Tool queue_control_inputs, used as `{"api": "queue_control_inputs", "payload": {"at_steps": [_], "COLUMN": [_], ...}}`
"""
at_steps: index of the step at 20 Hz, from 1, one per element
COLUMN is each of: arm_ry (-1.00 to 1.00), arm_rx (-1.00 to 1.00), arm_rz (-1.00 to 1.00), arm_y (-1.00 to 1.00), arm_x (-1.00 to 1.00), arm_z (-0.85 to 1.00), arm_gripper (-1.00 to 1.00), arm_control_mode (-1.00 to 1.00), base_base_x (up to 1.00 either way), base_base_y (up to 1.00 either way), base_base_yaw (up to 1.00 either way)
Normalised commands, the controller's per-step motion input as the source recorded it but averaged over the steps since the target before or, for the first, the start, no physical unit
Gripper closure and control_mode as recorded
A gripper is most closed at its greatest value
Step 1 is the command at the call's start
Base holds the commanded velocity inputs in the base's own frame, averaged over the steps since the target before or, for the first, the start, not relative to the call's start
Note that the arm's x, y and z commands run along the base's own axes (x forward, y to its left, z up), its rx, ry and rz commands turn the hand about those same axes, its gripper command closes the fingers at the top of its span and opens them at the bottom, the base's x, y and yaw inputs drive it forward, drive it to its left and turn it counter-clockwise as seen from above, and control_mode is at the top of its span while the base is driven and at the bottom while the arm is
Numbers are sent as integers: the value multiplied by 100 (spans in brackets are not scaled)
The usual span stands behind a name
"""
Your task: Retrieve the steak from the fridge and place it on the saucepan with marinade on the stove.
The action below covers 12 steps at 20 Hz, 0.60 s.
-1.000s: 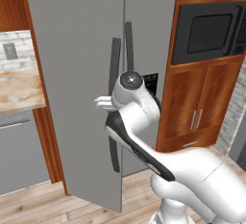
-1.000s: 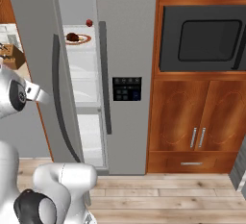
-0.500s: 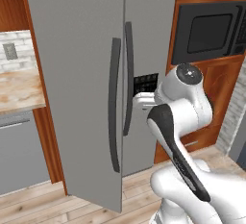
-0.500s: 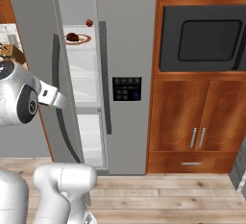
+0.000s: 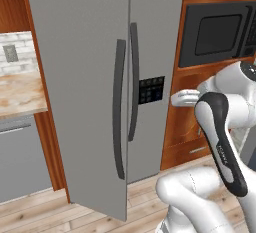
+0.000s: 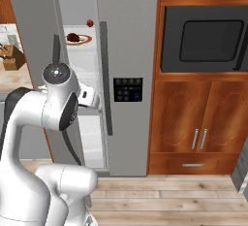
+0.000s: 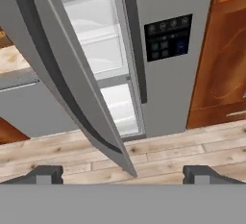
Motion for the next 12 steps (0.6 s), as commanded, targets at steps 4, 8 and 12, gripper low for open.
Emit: {"api": "queue_control_inputs", "payload": {"at_steps": [4,8,12], "arm_ry": [-1,-4,-4], "arm_rx": [3,1,0], "arm_rz": [12,5,2], "arm_y": [-1,0,11], "arm_x": [32,59,75], "arm_z": [0,0,0], "arm_gripper": [-100,-100,-100], "arm_control_mode": [-100,-100,-100], "base_base_x": [0,0,0], "base_base_y": [0,0,0], "base_base_yaw": [0,0,0]}}
